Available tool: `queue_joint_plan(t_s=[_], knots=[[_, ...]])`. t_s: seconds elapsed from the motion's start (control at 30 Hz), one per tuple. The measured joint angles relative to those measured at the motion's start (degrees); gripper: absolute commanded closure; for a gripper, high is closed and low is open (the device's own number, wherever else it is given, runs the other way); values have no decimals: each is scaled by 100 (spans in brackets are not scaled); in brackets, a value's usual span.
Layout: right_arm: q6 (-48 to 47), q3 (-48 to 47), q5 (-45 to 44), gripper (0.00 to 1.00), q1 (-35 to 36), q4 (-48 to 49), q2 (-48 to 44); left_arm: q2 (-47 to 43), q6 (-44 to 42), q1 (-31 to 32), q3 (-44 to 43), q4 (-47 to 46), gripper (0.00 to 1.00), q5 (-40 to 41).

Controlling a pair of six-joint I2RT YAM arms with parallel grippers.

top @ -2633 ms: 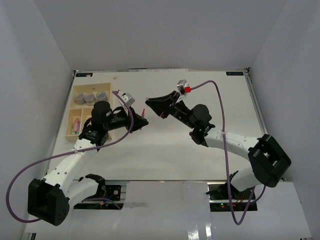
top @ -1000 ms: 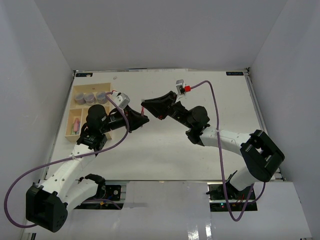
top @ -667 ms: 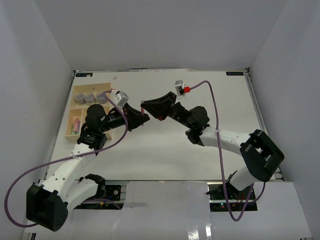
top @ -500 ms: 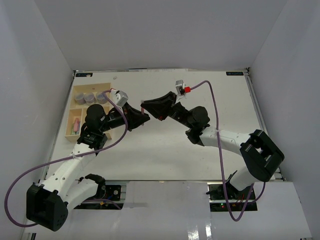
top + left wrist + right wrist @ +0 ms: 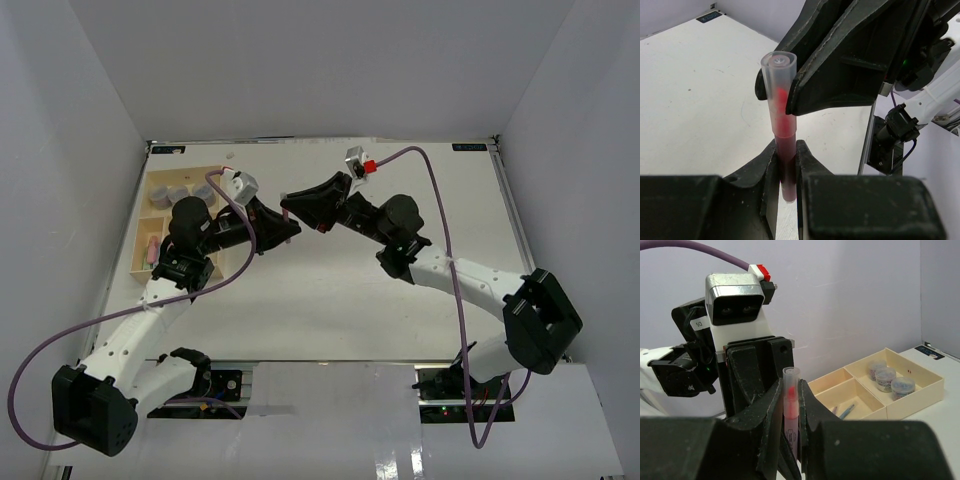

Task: Sort the stationery into containers
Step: Close the pen cap on the pen.

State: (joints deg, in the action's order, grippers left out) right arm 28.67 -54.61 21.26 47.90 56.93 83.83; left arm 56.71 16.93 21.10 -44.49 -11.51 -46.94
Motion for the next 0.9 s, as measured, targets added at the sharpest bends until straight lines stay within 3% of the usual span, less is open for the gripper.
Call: queue_joint_plan(t_s=[0.3,0.9], knots=[[-348,-39,-17,92,-11,-892,-330,72,-452,13,-293,695,100,-7],[-483,304,-328,92,-52,-1043,-546,492,-662,87,-662,1270,100,-181]])
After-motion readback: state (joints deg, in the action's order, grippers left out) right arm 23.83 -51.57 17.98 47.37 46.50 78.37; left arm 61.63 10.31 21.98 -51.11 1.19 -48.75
